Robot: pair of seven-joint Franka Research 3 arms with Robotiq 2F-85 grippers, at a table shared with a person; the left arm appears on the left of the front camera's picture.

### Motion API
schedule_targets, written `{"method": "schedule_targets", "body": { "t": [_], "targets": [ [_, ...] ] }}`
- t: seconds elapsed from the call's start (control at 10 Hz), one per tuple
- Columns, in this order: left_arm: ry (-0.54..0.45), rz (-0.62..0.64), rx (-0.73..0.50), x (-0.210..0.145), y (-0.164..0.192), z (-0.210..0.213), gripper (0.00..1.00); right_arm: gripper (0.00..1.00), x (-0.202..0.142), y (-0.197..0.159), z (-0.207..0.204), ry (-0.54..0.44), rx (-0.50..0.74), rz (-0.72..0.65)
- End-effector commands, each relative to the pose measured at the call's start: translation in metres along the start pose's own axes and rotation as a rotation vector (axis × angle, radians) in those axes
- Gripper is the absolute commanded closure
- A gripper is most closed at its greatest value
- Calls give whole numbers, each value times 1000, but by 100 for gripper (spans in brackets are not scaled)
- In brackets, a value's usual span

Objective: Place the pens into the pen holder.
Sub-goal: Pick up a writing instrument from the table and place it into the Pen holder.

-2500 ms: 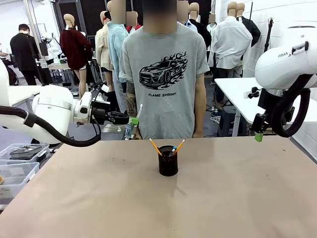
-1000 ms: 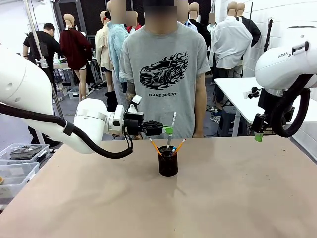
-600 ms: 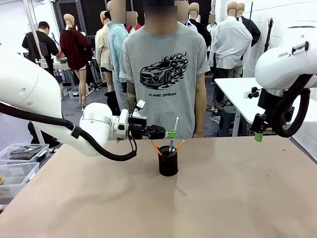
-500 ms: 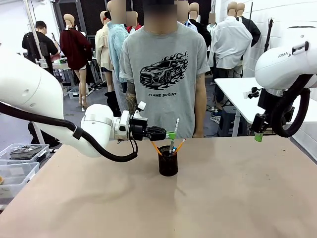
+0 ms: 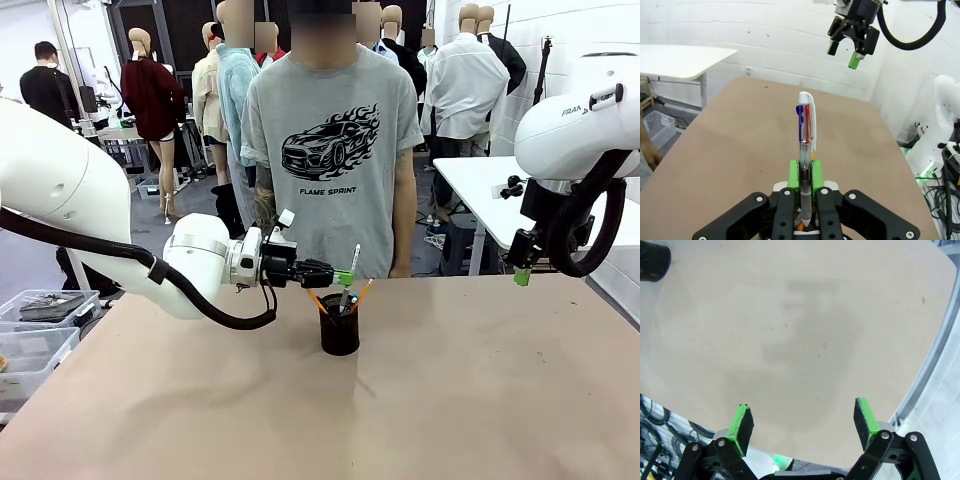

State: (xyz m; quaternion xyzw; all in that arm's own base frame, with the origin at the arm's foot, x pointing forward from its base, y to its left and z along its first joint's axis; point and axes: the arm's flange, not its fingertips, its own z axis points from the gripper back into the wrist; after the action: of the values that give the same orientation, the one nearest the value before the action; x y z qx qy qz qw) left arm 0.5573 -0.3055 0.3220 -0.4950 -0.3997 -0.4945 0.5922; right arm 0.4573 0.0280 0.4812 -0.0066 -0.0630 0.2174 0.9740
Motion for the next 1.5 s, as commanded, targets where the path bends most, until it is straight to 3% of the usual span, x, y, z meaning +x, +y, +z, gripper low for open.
{"method": "schedule_targets", "body": {
  "t": [0.0,0.5,0.8,1.4],
  "targets": [
    [21,-27,10,-6,1,5,100,0,1,0,1,7,2,2],
    [25,-35,-8,-13,-2,7,98,0,1,0,1,7,2,2],
    [7,-62,-14,-7,-7,7,44,0,1,0,1,7,2,2],
    [-33,-104,9,12,-18,23,44,0,1,0,1,7,2,2]
  ]
}}
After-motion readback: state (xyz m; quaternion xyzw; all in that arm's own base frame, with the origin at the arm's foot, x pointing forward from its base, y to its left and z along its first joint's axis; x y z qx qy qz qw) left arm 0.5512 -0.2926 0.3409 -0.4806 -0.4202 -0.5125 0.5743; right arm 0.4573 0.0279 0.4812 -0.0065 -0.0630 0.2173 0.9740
